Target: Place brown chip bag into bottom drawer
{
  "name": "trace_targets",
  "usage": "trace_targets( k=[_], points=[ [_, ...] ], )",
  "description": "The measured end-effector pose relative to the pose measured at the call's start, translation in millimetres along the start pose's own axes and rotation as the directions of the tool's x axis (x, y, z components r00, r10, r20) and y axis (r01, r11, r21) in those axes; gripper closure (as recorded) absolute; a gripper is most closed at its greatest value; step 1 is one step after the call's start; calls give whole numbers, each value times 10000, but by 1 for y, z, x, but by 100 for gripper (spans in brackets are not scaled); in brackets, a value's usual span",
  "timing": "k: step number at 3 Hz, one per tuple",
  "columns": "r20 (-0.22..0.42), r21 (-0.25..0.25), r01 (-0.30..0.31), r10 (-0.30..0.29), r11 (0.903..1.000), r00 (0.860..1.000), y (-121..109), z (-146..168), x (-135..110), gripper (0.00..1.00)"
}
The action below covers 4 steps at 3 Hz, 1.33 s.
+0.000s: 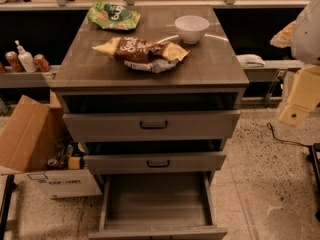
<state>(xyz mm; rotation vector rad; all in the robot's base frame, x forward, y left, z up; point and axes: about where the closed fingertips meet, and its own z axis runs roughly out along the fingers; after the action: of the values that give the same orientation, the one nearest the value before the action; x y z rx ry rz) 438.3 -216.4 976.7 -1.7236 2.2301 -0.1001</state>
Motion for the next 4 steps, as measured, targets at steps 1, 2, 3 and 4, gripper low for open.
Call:
trace_targets(
  k=[1, 2, 3, 4],
  points=[
    [66, 83, 23, -24, 10000, 10000, -2, 0, -3, 0],
    [577, 299, 402, -419, 9987, 9975, -30, 16, -41, 0],
    [1252, 383, 698, -741, 9968, 9894, -64, 53, -93, 0],
    [1250, 385, 698, -741, 9968, 9894, -64, 54, -93, 0]
  ],
)
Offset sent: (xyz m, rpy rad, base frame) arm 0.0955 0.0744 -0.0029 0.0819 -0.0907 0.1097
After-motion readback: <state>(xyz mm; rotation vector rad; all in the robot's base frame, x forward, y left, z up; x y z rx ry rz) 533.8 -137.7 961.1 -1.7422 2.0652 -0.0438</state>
